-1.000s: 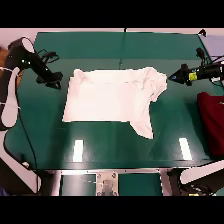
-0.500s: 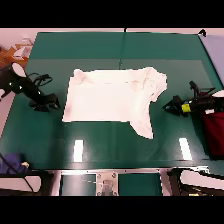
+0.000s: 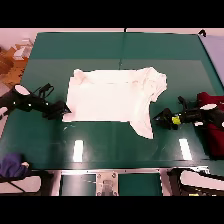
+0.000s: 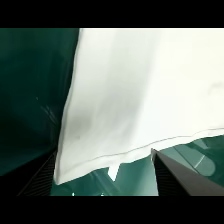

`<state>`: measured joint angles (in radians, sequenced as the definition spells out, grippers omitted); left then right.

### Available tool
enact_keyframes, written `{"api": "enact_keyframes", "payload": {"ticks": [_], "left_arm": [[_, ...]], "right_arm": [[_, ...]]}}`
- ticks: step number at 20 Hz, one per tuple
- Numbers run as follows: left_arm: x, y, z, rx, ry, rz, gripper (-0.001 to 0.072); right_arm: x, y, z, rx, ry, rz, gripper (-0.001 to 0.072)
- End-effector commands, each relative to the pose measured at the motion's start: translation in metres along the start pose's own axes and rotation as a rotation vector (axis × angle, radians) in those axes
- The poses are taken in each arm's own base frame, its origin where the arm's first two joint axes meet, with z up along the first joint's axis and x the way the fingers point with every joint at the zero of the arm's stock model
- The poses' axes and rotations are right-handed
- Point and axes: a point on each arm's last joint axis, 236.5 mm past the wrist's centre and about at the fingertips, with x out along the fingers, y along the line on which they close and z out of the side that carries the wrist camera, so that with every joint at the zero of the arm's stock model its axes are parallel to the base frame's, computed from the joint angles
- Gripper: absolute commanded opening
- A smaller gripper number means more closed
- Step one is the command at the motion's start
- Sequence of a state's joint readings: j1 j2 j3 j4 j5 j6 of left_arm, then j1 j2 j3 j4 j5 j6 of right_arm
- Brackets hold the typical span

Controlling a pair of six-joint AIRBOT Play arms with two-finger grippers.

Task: Fold the shirts.

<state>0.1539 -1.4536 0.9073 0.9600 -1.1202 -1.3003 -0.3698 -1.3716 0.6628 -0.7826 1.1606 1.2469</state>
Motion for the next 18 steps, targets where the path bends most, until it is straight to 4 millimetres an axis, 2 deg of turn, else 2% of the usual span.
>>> {"api": "enact_keyframes", "payload": {"ticks": [1,3,4,7,8,9,11,12,13,15,17,18], "left_arm": [[0.013,0.001,-0.006,-0.011,-0.008,-0.031,0.0653],[0.013,0.000,-0.006,0.008,-0.009,-0.032,0.0153],[0.013,0.000,-0.006,0.019,-0.010,-0.032,0.0022],[0.013,0.000,-0.006,0.021,-0.012,-0.032,0.0022],[0.012,0.000,-0.005,0.021,-0.013,-0.032,0.0022],[0.012,-0.001,-0.004,0.023,-0.016,-0.034,0.0022],[0.001,-0.009,0.004,0.047,-0.036,-0.040,0.0021],[-0.010,-0.017,0.012,0.073,-0.064,-0.045,0.0021],[-0.028,-0.029,0.023,0.110,-0.107,-0.050,0.0021],[-0.076,-0.061,0.047,0.204,-0.229,-0.057,0.0021],[-0.145,-0.106,0.067,0.324,-0.399,-0.067,0.0021],[-0.187,-0.134,0.073,0.389,-0.506,-0.080,0.0021]], "right_arm": [[0.017,0.005,-0.014,-0.044,0.054,-0.023,0.0451],[0.025,0.011,-0.022,-0.075,0.083,-0.032,0.0452],[0.028,0.014,-0.025,-0.089,0.095,-0.036,0.0451],[0.035,0.020,-0.034,-0.123,0.124,-0.045,0.0448],[0.038,0.022,-0.038,-0.136,0.135,-0.048,0.0411],[0.040,0.024,-0.041,-0.147,0.144,-0.051,0.0317],[0.042,0.027,-0.044,-0.161,0.156,-0.052,0.0019],[0.040,0.029,-0.044,-0.167,0.161,-0.048,0.0016],[0.035,0.034,-0.040,-0.180,0.161,-0.044,0.0015],[0.010,0.055,-0.018,-0.220,0.125,-0.020,0.0014],[-0.038,0.097,0.013,-0.278,0.024,0.016,0.0014],[-0.072,0.124,0.027,-0.324,-0.049,0.028,0.0015]]}}
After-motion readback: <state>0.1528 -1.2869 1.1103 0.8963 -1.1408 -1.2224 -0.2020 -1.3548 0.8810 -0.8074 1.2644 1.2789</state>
